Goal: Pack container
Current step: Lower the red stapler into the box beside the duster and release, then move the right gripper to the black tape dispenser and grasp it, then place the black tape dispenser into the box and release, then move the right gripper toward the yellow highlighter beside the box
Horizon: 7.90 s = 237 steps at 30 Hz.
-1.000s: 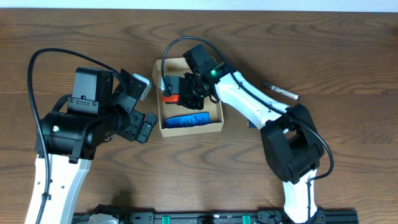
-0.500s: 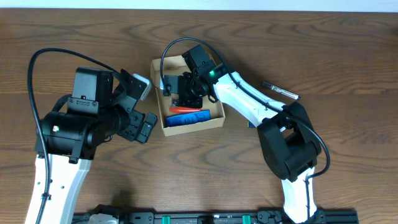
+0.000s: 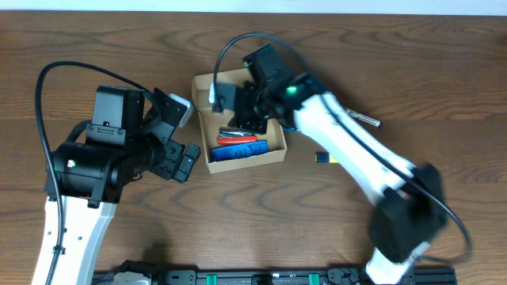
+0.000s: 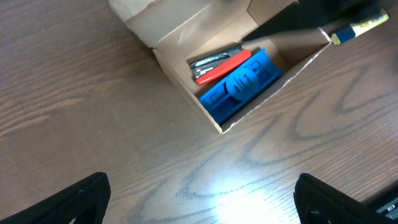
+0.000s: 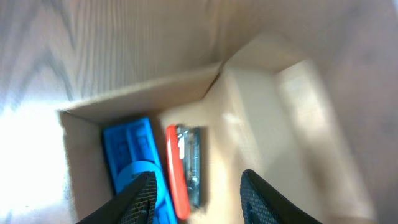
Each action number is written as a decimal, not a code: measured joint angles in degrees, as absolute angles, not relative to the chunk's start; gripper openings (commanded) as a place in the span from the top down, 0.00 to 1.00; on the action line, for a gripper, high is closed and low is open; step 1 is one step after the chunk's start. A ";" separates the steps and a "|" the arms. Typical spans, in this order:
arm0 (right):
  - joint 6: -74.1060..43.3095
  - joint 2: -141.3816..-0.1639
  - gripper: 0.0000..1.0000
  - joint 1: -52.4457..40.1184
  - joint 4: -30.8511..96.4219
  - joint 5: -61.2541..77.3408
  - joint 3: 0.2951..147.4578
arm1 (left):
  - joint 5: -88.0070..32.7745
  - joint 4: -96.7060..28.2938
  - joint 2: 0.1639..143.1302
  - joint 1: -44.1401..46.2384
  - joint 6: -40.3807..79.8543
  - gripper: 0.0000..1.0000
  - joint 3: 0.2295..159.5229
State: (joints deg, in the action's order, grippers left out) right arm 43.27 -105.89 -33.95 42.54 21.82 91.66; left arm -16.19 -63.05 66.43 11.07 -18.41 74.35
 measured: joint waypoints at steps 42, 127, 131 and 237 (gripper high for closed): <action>37.85 -96.75 0.18 -8.10 38.00 15.09 67.20 | -16.16 -63.05 66.46 11.07 -18.41 0.05 74.35; 24.23 -96.57 0.59 -13.06 21.69 17.61 75.07 | -16.16 -63.02 66.43 11.07 -18.41 0.05 74.35; 24.27 -92.64 0.59 -15.88 23.24 19.00 75.24 | -16.16 -63.02 66.43 11.07 -18.41 0.05 74.35; 34.76 -88.95 0.19 -13.61 66.83 3.95 77.12 | -16.19 -63.05 66.46 11.07 -18.41 0.05 74.35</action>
